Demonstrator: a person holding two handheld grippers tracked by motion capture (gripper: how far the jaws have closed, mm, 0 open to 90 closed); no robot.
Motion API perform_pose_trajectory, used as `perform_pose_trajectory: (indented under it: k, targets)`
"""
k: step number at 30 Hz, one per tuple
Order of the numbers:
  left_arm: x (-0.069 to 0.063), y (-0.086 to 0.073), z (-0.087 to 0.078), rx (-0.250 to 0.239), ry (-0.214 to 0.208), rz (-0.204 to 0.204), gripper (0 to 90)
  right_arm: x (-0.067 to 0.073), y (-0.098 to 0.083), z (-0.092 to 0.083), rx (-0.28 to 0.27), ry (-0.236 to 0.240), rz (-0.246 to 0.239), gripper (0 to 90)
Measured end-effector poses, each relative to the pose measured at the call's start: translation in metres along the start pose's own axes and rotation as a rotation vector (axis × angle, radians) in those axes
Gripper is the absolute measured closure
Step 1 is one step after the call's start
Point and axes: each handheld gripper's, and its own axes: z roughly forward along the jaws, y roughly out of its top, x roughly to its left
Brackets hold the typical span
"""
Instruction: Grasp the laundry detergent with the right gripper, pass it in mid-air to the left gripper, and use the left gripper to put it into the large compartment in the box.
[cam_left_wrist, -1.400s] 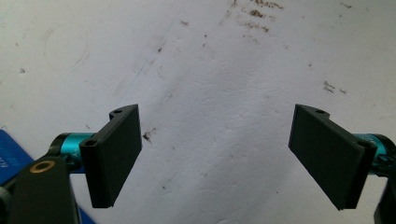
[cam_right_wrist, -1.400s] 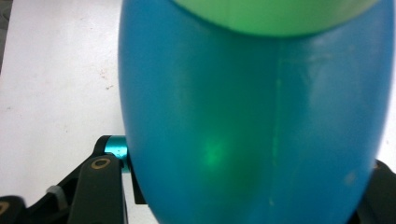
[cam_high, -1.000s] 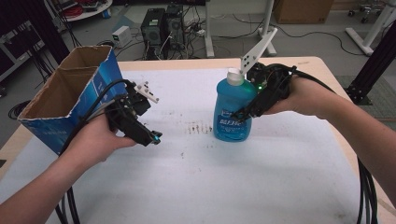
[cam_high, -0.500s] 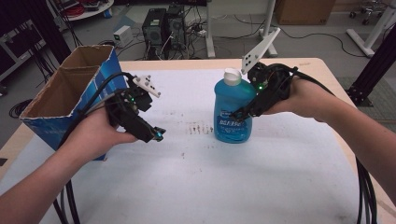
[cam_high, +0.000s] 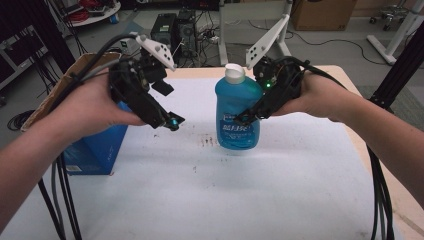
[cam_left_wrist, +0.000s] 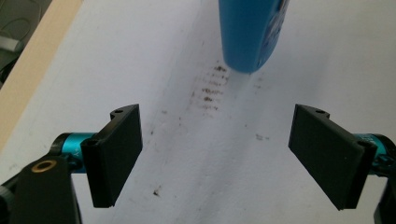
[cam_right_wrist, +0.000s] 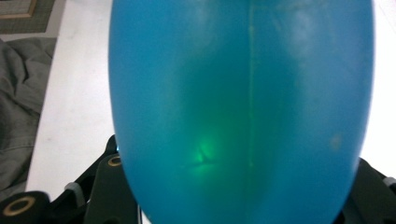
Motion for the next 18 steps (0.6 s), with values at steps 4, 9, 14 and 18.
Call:
perform_pose_trajectory:
  k: [4,9,14,18]
  targets:
    - [0.003,0.016,-0.012,-0.013,-0.040,0.053,17.6,0.005,0.014,0.000,0.002,0.010,-0.030,45.2]
    - [0.005,0.036,-0.021,-0.013,-0.079,0.110,17.6,0.010,0.031,0.001,0.008,0.037,-0.059,45.2]
    - [0.005,0.052,-0.022,0.042,-0.119,0.183,17.6,0.016,0.044,0.005,0.014,0.056,-0.087,45.2]
    - [0.003,0.060,-0.019,0.065,-0.148,0.206,17.6,0.019,0.051,0.008,0.019,0.065,-0.104,45.3]
